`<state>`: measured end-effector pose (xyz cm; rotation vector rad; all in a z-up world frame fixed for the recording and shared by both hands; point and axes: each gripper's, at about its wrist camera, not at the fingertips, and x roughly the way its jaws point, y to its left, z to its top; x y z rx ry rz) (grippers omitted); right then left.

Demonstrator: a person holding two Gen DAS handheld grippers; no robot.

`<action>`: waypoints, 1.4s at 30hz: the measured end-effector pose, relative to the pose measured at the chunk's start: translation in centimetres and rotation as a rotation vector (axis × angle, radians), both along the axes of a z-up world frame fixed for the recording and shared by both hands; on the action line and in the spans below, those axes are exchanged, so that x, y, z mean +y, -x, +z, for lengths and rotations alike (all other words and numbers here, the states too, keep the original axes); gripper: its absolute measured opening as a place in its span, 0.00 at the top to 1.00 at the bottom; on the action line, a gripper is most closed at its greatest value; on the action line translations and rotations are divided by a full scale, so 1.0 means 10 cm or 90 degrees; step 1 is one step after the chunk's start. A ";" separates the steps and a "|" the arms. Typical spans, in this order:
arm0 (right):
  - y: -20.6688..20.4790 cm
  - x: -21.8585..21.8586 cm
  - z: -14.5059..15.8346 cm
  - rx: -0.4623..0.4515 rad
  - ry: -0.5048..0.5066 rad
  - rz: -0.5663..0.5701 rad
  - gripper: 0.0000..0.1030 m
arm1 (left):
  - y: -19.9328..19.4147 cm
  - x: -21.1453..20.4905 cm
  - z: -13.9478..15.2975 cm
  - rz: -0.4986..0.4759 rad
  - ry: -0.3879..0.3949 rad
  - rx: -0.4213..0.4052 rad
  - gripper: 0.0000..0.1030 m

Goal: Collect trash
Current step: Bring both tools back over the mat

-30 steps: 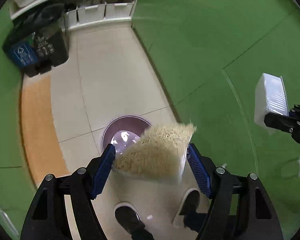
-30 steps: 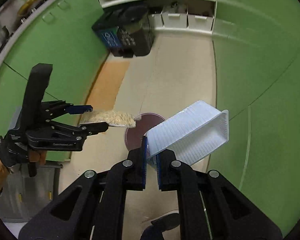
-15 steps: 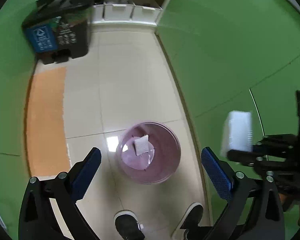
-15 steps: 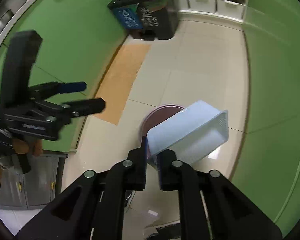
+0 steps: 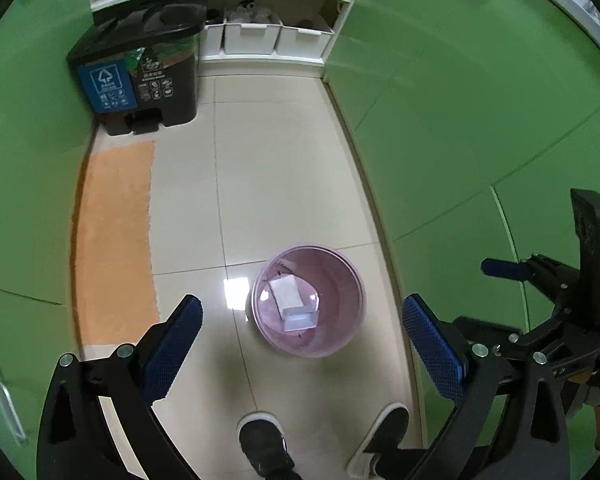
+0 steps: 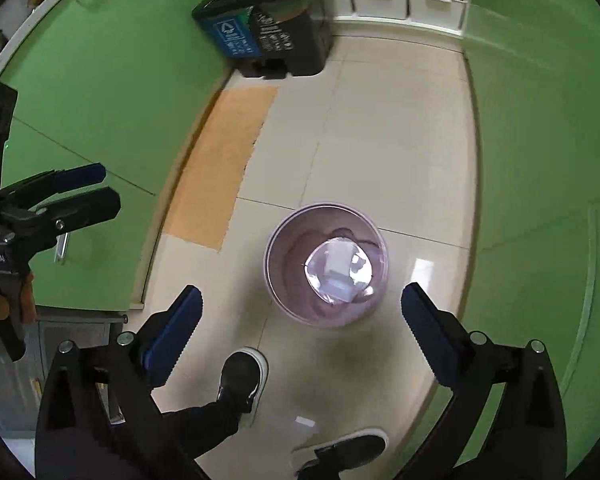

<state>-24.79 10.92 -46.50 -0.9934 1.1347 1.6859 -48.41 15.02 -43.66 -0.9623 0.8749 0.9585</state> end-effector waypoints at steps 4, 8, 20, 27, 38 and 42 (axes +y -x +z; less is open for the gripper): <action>-0.21 -0.18 0.67 -0.007 -0.007 -0.033 0.05 | -0.14 -0.08 0.51 -0.025 -0.002 0.007 0.07; -0.48 -0.46 1.73 -0.015 -0.028 -0.075 0.05 | -0.33 -0.19 1.35 -0.061 -0.014 0.014 0.07; -1.70 -1.65 4.03 -0.038 -0.113 -0.293 0.03 | -1.24 -0.63 3.55 -0.213 -0.070 0.011 0.07; -2.77 -2.66 4.43 -0.069 -0.141 -0.477 0.03 | -2.15 -0.94 4.09 -0.335 -0.123 -0.032 0.07; -3.60 -3.45 4.45 -0.097 -0.150 -0.575 0.03 | -3.68 -1.52 4.28 -0.474 -0.153 -0.058 0.07; -3.78 -3.53 4.42 -0.085 -0.146 -0.579 0.03 | -4.11 -1.61 4.24 -0.511 -0.147 -0.056 0.06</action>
